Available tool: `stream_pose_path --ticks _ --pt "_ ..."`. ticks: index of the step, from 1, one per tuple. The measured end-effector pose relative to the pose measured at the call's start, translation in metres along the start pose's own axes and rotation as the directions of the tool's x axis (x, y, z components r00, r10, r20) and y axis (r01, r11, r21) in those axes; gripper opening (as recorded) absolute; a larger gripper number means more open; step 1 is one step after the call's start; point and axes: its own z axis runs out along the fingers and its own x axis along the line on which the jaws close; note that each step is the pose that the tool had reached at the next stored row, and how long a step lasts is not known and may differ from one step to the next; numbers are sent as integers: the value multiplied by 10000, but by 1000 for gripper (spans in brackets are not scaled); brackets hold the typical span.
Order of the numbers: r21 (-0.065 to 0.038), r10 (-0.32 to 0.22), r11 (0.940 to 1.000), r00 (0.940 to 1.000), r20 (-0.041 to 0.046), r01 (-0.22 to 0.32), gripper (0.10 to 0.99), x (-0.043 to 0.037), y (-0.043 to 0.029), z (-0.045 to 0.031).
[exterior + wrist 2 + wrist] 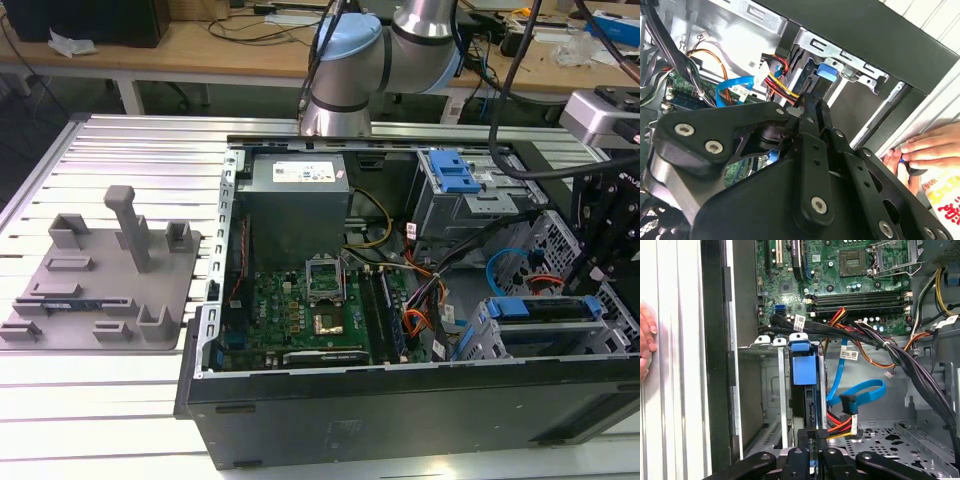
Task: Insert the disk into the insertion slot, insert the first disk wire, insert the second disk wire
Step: 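Insert the first disk wire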
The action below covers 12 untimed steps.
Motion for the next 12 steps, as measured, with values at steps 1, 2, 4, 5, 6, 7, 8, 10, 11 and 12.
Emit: stream_pose_path --ticks 1,2,4,5,6,7,8,10,11,12 --pt "-2 -1 10000 10000 44 1 165 0 0 0" --pt "-4 -5 10000 9999 167 5 165 -1 -1 0" --pt "-12 -8 10000 9993 386 8 165 -1 0 0" --pt "-11 -8 10000 9992 391 8 165 -1 0 1" --pt "-11 -8 10000 9992 395 9 165 -1 0 1" --pt "-11 -8 10000 9992 399 8 165 -1 0 1" --pt "-11 -8 10000 9992 403 9 165 -1 0 1" --pt "-11 -8 10000 9992 405 8 165 -1 0 3" --pt "-11 -9 10000 9992 404 9 165 -1 0 4" --pt "-11 -8 10000 9992 405 9 165 -1 0 7"
